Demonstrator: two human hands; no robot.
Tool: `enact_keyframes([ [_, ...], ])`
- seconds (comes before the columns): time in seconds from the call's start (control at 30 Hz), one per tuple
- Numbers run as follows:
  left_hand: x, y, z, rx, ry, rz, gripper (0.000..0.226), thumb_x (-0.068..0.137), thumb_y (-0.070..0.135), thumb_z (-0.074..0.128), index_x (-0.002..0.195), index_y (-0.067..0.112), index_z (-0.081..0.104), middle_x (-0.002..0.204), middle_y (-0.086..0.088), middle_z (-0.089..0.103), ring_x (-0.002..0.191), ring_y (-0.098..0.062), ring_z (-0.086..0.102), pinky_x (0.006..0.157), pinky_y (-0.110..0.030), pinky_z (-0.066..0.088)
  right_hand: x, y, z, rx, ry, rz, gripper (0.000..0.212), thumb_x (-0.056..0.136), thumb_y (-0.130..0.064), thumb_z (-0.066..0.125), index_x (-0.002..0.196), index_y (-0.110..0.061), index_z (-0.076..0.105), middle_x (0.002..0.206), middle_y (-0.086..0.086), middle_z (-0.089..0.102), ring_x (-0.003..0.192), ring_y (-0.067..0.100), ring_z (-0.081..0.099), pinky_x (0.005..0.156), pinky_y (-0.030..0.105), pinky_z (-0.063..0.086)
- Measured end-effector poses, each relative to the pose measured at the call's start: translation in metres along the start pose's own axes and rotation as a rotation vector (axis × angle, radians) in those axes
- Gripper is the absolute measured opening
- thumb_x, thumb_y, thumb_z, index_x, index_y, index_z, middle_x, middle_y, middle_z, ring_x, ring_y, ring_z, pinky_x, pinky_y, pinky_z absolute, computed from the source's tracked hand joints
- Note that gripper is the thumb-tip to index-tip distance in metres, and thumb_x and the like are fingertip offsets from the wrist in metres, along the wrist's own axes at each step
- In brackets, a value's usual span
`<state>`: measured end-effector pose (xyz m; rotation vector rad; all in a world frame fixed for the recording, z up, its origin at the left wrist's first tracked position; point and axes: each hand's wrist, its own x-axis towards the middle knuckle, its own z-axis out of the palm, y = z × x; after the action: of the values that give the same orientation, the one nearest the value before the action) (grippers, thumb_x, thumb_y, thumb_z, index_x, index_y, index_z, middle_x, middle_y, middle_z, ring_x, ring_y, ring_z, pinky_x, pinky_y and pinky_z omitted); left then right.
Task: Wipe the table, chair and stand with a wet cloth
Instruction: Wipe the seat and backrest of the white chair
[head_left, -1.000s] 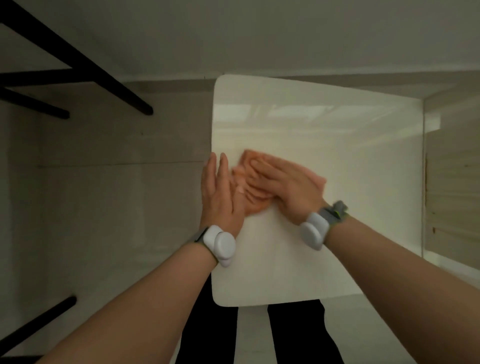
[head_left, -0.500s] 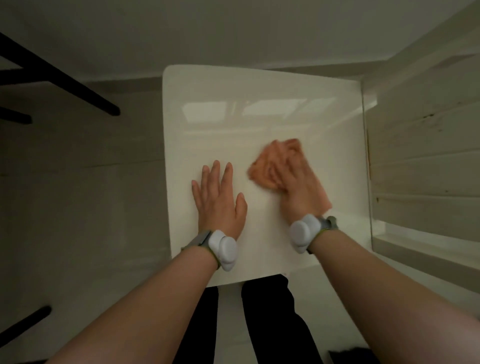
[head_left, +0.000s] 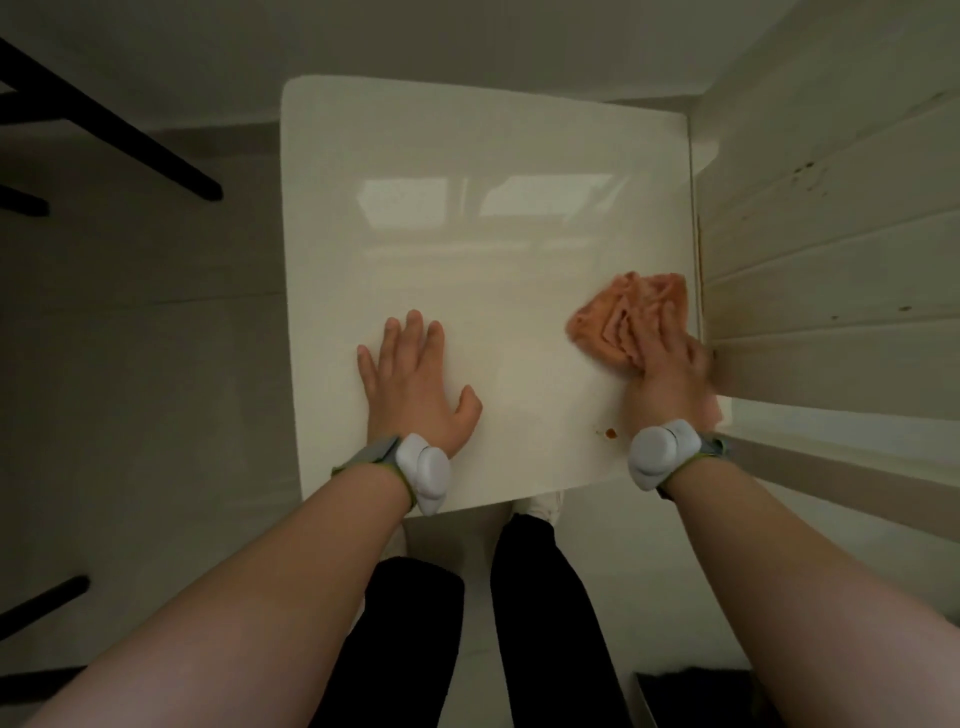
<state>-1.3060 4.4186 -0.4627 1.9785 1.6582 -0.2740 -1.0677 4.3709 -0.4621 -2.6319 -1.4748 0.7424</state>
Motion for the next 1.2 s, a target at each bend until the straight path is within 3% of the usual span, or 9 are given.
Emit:
enact_keyframes([
  [0.1,-0.002,-0.003,-0.004,0.081,0.006,0.043,0.080,0.083,0.046,0.046,0.149,0.016,0.010,0.158,-0.004,-0.001,0.145,-0.025,-0.008,0.113,-0.051,-0.015,-0.009,-0.031,0.015,0.021,-0.001,0.016,0.073,0.082,-0.002,0.043,0.146,-0.035,0.028,0.158,-0.002,0.014,0.130,0.034,0.030,0.102,0.039,0.032],
  [0.27,-0.011,-0.006,-0.008,0.142,-0.037,0.088,0.086,0.084,0.052,0.044,0.149,0.016,0.000,0.157,-0.008,-0.014,0.143,-0.030,-0.019,0.112,-0.053,-0.017,-0.027,-0.045,0.036,0.011,-0.029,-0.444,0.047,0.087,-0.010,0.047,0.132,-0.023,0.054,0.145,0.011,0.043,0.126,0.043,0.043,0.107,0.040,0.027],
  [0.4,-0.039,-0.007,0.000,0.233,-0.140,0.203,0.096,0.082,0.062,0.044,0.148,0.018,-0.009,0.155,-0.009,-0.020,0.141,-0.032,-0.022,0.109,-0.054,-0.017,-0.021,0.005,0.012,-0.040,-0.045,-0.139,0.056,0.096,-0.010,0.041,0.144,-0.038,0.032,0.155,-0.003,0.024,0.139,0.030,0.025,0.112,0.037,0.020],
  [0.5,-0.046,-0.008,0.008,0.288,-0.194,0.228,0.103,0.077,0.067,0.050,0.148,0.019,-0.007,0.155,-0.009,-0.020,0.142,-0.033,-0.019,0.110,-0.055,-0.014,-0.041,0.022,0.009,-0.123,0.009,0.022,0.074,0.085,0.001,0.040,0.147,-0.036,0.022,0.158,-0.002,0.018,0.126,0.036,0.034,0.100,0.044,0.037],
  [0.63,-0.042,-0.006,0.007,0.332,-0.215,0.224,0.114,0.072,0.065,0.062,0.148,0.017,-0.008,0.155,-0.011,-0.020,0.142,-0.036,-0.016,0.111,-0.055,-0.012,-0.068,-0.012,0.030,-0.083,0.006,0.226,0.078,0.080,-0.002,0.045,0.148,-0.030,0.019,0.159,0.000,0.010,0.118,0.036,0.036,0.096,0.038,0.036],
  [0.83,-0.042,-0.008,0.012,0.365,-0.189,0.238,0.117,0.069,0.066,0.063,0.148,0.016,-0.008,0.155,-0.011,-0.018,0.143,-0.036,-0.013,0.111,-0.056,-0.010,-0.087,-0.010,0.049,-0.050,0.039,-0.161,0.077,0.070,0.006,0.051,0.142,-0.020,0.040,0.149,0.011,0.036,0.109,0.043,0.046,0.087,0.045,0.042],
  [1.03,-0.042,-0.015,0.017,0.299,-0.183,0.247,0.113,0.073,0.066,0.059,0.148,0.018,-0.010,0.154,-0.008,-0.023,0.142,-0.033,-0.019,0.110,-0.056,-0.013,-0.086,0.022,0.043,-0.104,0.071,0.239,0.094,0.071,-0.005,0.070,0.149,-0.018,0.020,0.157,0.008,0.017,0.115,0.039,0.039,0.094,0.042,0.039],
  [1.13,-0.048,-0.026,0.018,0.155,-0.097,0.146,0.105,0.076,0.062,0.059,0.149,0.020,-0.004,0.155,-0.010,-0.019,0.142,-0.033,-0.018,0.111,-0.054,-0.012,-0.098,-0.029,0.058,-0.073,0.033,0.155,0.079,0.079,-0.004,0.056,0.149,-0.017,0.021,0.156,0.011,0.019,0.109,0.038,0.041,0.089,0.041,0.039],
  [1.2,-0.056,-0.040,0.018,0.061,0.000,0.031,0.103,0.076,0.058,0.061,0.149,0.020,0.001,0.156,-0.012,-0.016,0.142,-0.034,-0.017,0.112,-0.052,-0.011,-0.109,-0.061,0.072,-0.053,0.043,-0.059,0.069,0.076,0.001,0.048,0.142,-0.017,0.038,0.149,0.018,0.033,0.100,0.041,0.048,0.079,0.043,0.044],
])
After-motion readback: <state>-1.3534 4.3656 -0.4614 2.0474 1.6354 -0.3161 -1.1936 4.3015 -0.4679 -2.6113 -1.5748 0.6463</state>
